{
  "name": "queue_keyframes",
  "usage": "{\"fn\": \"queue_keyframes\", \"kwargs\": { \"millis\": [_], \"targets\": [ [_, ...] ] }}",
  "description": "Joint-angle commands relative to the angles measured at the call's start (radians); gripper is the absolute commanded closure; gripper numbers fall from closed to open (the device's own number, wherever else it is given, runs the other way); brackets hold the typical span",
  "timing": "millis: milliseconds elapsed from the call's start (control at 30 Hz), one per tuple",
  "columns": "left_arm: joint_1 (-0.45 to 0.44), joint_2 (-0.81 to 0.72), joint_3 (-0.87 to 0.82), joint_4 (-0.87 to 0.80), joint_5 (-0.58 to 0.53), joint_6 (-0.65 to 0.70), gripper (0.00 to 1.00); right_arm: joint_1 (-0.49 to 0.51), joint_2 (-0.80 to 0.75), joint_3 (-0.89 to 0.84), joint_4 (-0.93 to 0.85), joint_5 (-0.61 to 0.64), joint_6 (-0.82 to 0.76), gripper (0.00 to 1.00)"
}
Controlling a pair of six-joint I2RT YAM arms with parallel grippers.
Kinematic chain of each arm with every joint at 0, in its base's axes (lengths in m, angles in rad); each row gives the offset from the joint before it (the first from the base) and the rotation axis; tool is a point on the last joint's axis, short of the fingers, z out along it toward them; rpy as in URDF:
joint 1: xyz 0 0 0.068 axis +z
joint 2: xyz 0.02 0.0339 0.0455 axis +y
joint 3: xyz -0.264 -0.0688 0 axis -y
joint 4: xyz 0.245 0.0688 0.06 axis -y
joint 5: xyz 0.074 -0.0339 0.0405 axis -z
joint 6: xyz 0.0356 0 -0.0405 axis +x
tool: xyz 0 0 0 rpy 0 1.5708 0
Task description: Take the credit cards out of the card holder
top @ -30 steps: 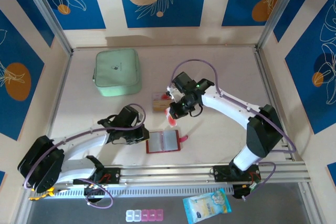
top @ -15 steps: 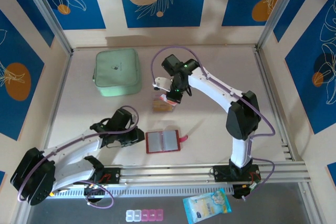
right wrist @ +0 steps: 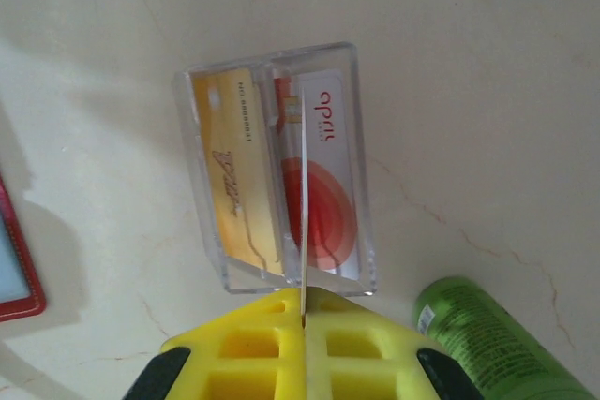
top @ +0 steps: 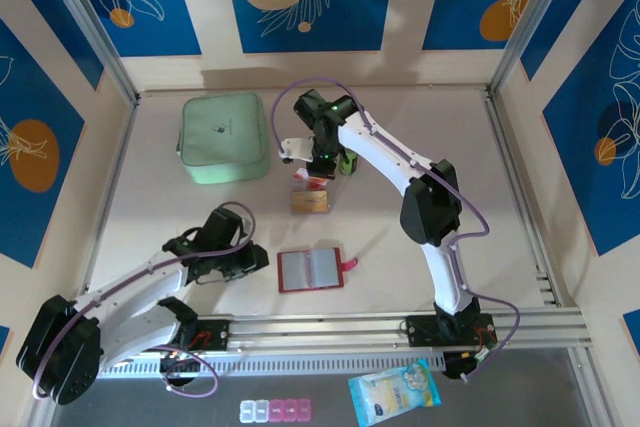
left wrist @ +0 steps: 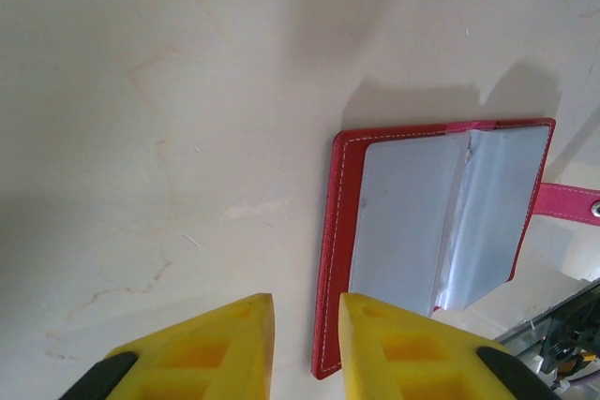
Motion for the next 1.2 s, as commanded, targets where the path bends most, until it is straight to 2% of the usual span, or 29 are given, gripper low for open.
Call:
{"fn": "queue_keyframes", "kwargs": {
  "millis": [0, 300, 533, 700, 833, 900, 933, 967, 1000, 1033, 1100, 1167],
  "targets": [
    [0.019, -0.012, -0.011, -0.033, 0.003, 0.023, 0.75, -0.010, 0.024, 0.050, -0.041, 0.004, -0.041, 1.00],
    [0.037, -0.006, -0.027, -0.015, 0.012, 0.023, 0.72, -0.016, 0.088, 0.088, -0.052, -0.016, -0.047, 0.94],
    [0.050, -0.009, -0.030, -0.015, 0.017, 0.033, 0.68, -0.020, 0.094, 0.096, -0.013, 0.019, -0.019, 0.76],
    [0.072, -0.008, -0.016, -0.025, 0.014, 0.064, 0.56, -0.038, 0.045, 0.075, 0.012, 0.029, 0.029, 0.72],
    [0.100, 0.004, 0.030, -0.073, -0.030, 0.127, 0.37, -0.059, -0.053, -0.048, 0.097, 0.022, 0.095, 0.64],
    [0.118, 0.015, 0.058, -0.104, -0.082, 0.160, 0.28, -0.077, -0.117, -0.138, 0.164, 0.020, 0.140, 0.54],
    [0.129, 0.021, 0.077, -0.130, -0.121, 0.177, 0.17, -0.086, -0.153, -0.188, 0.202, 0.017, 0.167, 0.48],
    [0.143, 0.026, 0.095, -0.150, -0.155, 0.196, 0.08, -0.097, -0.187, -0.241, 0.238, 0.017, 0.194, 0.39],
    [0.156, 0.033, 0.109, -0.159, -0.176, 0.213, 0.02, -0.107, -0.221, -0.290, 0.269, 0.015, 0.216, 0.26],
    [0.173, 0.039, 0.123, -0.165, -0.198, 0.230, 0.00, -0.117, -0.259, -0.343, 0.306, 0.014, 0.244, 0.13],
    [0.201, 0.051, 0.143, -0.169, -0.233, 0.262, 0.00, -0.140, -0.327, -0.446, 0.369, 0.014, 0.288, 0.00],
    [0.234, 0.072, 0.167, -0.172, -0.269, 0.303, 0.00, -0.169, -0.397, -0.558, 0.439, 0.020, 0.342, 0.01]
  ]
}}
